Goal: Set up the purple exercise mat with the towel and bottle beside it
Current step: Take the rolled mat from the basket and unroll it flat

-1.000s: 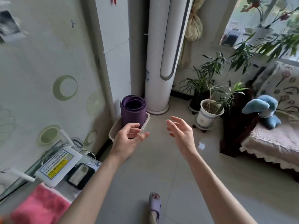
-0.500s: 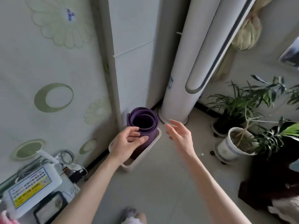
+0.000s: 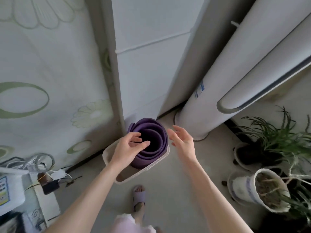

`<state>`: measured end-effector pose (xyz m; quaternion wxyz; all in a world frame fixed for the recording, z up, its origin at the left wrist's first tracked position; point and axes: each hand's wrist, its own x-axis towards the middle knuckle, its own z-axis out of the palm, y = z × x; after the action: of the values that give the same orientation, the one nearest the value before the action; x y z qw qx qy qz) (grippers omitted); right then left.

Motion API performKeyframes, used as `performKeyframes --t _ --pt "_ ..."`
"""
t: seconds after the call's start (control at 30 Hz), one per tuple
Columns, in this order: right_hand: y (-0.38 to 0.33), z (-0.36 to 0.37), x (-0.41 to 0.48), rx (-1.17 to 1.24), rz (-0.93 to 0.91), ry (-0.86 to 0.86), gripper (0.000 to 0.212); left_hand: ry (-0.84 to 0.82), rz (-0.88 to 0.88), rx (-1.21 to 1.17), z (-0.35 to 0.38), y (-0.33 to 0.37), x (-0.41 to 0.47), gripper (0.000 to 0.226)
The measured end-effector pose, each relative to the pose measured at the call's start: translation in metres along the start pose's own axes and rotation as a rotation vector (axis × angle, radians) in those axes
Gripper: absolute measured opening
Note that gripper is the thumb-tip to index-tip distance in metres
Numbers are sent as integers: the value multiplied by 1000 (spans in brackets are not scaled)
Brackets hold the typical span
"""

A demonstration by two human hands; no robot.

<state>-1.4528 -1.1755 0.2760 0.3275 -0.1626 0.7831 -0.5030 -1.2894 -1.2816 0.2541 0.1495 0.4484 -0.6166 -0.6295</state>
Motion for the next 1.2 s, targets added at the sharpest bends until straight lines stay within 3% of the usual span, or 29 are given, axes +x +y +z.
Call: performKeyframes --t 0.17,0.27,0.4,0.8,0.97,1.2 --pt "-1 1 57 -43 80 -86 38 42 -92 8 10 0 39 44" --pt "5 4 88 -77 110 -157 34 98 -135 7 18 -7 59 44" --pt "15 8 122 -154 141 -244 44 168 -209 -37 29 -17 77 45" --pt "39 12 203 -327 137 -623 70 527 -435 -281 84 -49 104 72" --pt "54 16 223 -382 112 -705 72 627 -454 -234 99 -58 110 64" --pt "90 32 235 -460 87 -702 81 723 -523 -189 103 -101 117 97"
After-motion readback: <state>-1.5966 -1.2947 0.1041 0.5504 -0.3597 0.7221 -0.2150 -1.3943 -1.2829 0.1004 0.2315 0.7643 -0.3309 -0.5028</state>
